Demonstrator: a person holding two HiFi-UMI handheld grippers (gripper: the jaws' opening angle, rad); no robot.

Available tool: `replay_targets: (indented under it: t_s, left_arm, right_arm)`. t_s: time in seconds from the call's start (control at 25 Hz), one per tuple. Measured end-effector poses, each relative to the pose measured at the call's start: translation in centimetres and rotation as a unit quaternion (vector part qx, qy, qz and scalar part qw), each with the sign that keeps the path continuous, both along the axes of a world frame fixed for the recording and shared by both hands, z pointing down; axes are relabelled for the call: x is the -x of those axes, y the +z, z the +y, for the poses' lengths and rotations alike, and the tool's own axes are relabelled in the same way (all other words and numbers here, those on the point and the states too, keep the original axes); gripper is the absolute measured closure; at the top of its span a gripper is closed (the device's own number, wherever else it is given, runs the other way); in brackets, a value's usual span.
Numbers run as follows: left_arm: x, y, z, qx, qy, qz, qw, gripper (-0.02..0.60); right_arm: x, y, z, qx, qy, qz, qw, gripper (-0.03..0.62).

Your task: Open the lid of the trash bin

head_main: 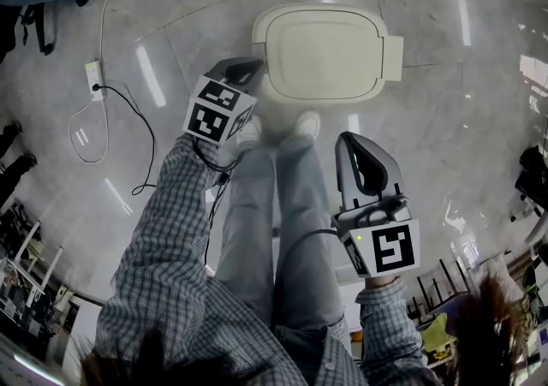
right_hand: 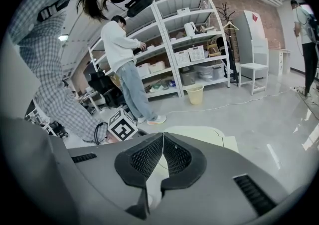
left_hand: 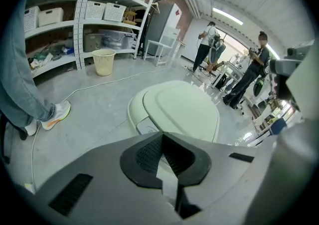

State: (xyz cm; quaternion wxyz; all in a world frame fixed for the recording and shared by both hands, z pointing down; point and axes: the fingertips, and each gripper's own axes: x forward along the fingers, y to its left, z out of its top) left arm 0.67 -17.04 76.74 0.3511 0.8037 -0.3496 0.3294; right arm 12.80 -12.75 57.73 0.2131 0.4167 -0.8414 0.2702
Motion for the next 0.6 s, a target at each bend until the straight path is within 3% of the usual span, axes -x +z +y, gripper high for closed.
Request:
replay_targets:
  t_s: [0.6]
  left_arm:
    - [0.18,-0.05,-0.06,0.01,-0.018,0.029,0.9994,0.575]
  right_arm:
    - [0.69,0.04,0.0,0.005,-0.006,0.003,1.0,0.574]
